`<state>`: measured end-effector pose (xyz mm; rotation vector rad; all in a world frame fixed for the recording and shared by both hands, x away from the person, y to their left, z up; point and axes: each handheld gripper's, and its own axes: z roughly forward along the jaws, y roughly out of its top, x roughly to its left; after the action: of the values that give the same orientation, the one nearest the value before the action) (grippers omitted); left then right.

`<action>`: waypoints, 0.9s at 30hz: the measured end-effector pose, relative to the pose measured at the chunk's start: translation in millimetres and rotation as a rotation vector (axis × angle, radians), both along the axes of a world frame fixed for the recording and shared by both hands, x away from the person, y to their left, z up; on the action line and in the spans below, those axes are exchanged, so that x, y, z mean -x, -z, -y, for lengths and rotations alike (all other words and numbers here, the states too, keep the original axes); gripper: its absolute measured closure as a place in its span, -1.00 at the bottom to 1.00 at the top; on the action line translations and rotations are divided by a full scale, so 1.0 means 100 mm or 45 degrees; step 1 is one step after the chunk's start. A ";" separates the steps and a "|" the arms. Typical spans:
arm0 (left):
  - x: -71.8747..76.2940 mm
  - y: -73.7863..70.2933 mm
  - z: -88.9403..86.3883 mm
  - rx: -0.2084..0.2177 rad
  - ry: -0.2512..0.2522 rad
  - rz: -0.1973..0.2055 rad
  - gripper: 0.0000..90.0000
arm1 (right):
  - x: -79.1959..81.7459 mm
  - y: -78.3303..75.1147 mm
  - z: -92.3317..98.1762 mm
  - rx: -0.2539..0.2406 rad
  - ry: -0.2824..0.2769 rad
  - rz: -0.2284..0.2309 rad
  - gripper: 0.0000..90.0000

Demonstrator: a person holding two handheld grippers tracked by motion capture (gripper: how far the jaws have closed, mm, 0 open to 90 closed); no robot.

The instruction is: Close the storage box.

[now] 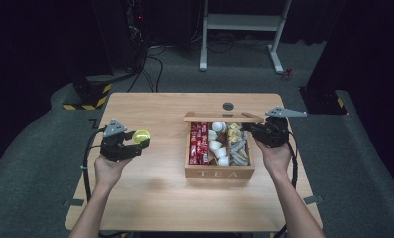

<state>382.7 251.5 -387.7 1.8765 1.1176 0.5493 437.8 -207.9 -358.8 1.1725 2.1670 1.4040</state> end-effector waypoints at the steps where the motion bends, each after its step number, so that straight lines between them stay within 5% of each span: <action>1: 0.01 0.01 -0.01 -0.002 -0.002 0.001 -0.15 | 0.00 0.00 0.00 0.000 0.000 -0.002 0.89; 27: 0.08 0.51 -0.09 -0.026 -0.049 -0.108 -0.15 | 0.01 0.01 -0.01 0.002 -0.004 -0.011 0.89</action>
<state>374.7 260.4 -438.4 1.9145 1.2092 0.5083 436.9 -206.9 -359.9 1.1772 2.1767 1.4010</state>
